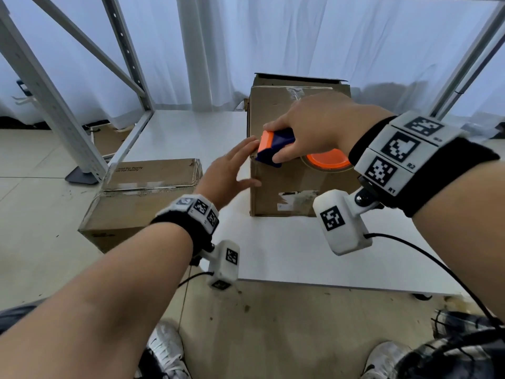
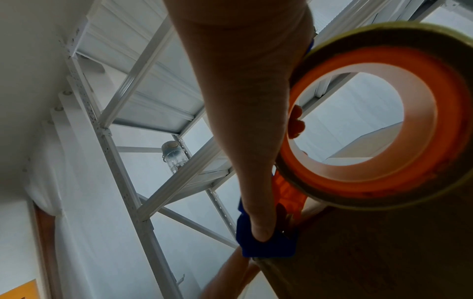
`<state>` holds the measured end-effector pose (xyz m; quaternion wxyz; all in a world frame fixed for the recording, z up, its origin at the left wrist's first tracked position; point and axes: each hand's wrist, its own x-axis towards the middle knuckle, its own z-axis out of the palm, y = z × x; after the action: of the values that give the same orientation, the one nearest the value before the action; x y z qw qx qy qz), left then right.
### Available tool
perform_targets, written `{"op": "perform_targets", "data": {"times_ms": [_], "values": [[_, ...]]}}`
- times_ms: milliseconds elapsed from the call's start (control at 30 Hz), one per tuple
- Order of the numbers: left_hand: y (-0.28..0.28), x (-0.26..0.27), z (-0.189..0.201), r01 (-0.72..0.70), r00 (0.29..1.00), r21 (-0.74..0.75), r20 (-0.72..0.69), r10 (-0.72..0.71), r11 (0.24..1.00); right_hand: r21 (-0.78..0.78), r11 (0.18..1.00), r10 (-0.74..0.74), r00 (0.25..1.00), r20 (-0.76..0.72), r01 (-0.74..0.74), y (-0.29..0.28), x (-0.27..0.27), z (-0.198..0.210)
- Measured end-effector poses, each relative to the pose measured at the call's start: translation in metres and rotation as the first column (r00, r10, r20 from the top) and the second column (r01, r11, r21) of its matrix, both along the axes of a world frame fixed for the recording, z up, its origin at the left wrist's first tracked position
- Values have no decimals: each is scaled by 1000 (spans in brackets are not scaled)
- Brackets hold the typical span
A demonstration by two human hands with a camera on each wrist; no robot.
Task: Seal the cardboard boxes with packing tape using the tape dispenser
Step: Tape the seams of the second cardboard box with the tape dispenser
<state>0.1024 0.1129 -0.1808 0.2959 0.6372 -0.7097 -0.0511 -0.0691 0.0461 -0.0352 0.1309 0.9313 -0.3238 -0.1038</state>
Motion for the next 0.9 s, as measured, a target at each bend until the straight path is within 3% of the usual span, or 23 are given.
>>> {"op": "perform_targets", "data": {"times_ms": [167, 400, 667, 900], "values": [[2, 14, 37, 58, 995, 25, 81, -60, 998, 9, 1000, -5, 1000, -6, 5, 2, 2, 2], [2, 6, 65, 50, 928, 140, 360, -98, 989, -18, 1000, 0, 999, -50, -1, 6, 2, 4], [5, 0, 64, -79, 902, 161, 432, 2, 984, -137, 989, 52, 996, -79, -62, 12, -10, 4], [9, -4, 67, -112, 886, 177, 463, 18, 978, -192, 981, -27, 994, -110, 6, 5, -55, 9]]}}
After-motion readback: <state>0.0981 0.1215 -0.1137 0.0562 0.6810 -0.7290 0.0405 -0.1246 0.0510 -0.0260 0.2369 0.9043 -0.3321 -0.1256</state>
